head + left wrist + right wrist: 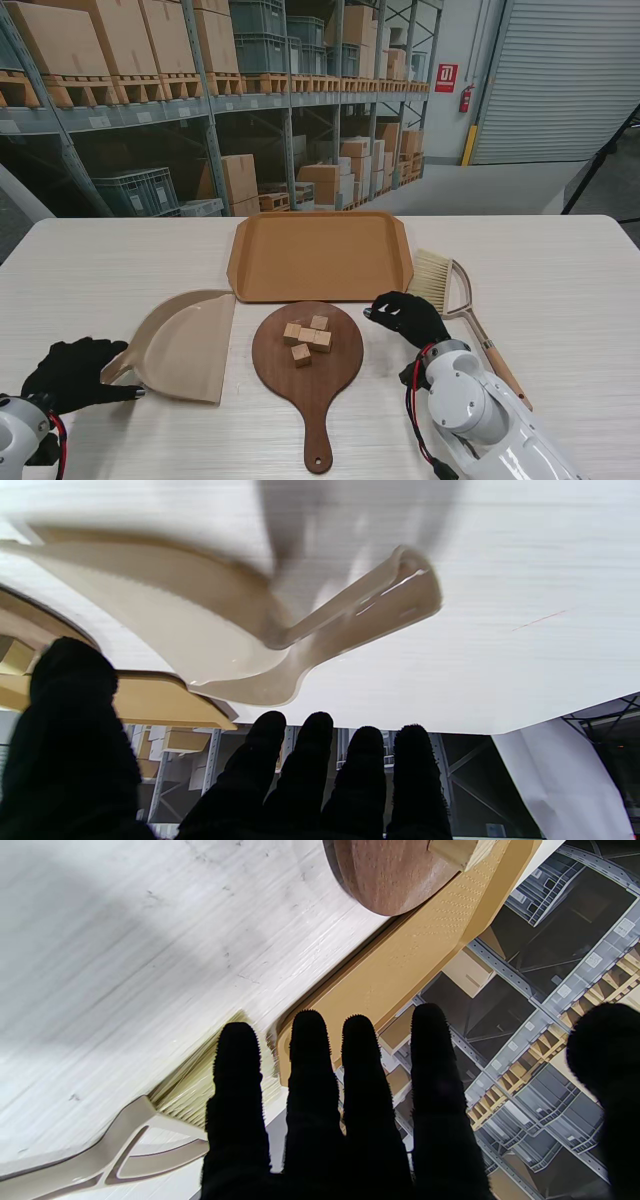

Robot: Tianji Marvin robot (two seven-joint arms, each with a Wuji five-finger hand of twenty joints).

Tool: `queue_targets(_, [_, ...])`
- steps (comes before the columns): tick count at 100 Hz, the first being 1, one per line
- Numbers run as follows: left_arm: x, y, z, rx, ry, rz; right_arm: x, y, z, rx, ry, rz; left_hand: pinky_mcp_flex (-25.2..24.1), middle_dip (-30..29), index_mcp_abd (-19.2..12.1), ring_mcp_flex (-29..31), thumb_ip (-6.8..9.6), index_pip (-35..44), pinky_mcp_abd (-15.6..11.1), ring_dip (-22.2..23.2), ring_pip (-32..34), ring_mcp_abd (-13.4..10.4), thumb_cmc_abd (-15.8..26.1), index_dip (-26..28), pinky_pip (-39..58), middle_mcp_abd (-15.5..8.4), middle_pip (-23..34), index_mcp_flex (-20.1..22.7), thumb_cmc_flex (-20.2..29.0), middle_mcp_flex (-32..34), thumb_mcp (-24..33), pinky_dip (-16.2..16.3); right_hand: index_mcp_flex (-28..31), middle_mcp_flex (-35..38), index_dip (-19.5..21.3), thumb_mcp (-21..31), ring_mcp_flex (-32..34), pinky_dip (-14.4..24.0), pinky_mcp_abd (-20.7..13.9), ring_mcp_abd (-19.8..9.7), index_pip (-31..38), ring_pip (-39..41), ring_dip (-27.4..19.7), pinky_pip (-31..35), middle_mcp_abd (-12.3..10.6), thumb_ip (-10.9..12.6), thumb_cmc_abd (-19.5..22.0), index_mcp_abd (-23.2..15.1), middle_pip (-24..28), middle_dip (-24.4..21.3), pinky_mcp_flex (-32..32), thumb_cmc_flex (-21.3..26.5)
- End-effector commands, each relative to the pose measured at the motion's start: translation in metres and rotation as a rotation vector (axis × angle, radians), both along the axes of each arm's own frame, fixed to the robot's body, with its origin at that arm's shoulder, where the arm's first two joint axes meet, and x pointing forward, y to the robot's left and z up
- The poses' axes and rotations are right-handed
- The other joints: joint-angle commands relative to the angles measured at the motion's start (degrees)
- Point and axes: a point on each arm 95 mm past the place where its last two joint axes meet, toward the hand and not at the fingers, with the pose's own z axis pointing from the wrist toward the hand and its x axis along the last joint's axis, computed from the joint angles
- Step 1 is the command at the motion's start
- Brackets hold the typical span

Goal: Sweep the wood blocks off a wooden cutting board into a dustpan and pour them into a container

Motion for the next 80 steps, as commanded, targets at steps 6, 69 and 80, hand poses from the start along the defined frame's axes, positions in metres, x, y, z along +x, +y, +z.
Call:
queue_targets(6, [-0.009,0.005,-0.009,0.020,0.046,0.028,-0.004,0.004,-0.004,0.006,0.019,0.012,0.1,-1.0,3.0,-0.3,0.15,0.0,-0.9,-0.1,0.0,-0.7,-2.6,-1.3,-0.9,0.0,-3.0,0.5,2.8,-1.2,0.8,-1.8,-0.9,0.4,-0.2,-1.1,0.4,1.6,0.9,-0.5,0.6,0.2,-0.5,-1.2,-0.3,1.6,0.9,-0.7,1.1,0.3,0.0,-1.4])
queue_targets(69, [0.002,0.025,-0.045,0.112,0.107,0.120,-0.005,0.005,-0.005,0.011,0.027,0.008,2.0,0.1,1.3,3.1,-0.01,1.4,-0.2,0.9,2.9,-0.9,-2.0,-0.8,1.2,-0.6,-0.3,3.5,6.8,2.0,1.2,-0.6,-0.8,0.5,-0.2,-1.1,0.5,1.7,0.8,-0.7,0.6,0.2,-0.5,-1.2,-0.2,1.6,1.0,-0.8,1.2,0.3,0.0,-1.1])
queue_targets(80, [0.004,0.025,-0.047,0.126,0.103,0.118,-0.005,0.005,-0.006,0.010,0.027,0.007,2.4,0.6,0.7,4.1,-0.10,2.0,-0.1,1.2,3.9,-1.2,-1.5,-0.4,2.1,-1.0,0.6,4.6,7.5,3.4,1.1,-0.2,-0.8,0.5,-0.2,-1.1,0.4,1.7,0.9,-0.6,0.6,0.2,-0.5,-1.2,-0.4,1.6,1.0,-0.7,1.2,0.3,0.0,-1.2])
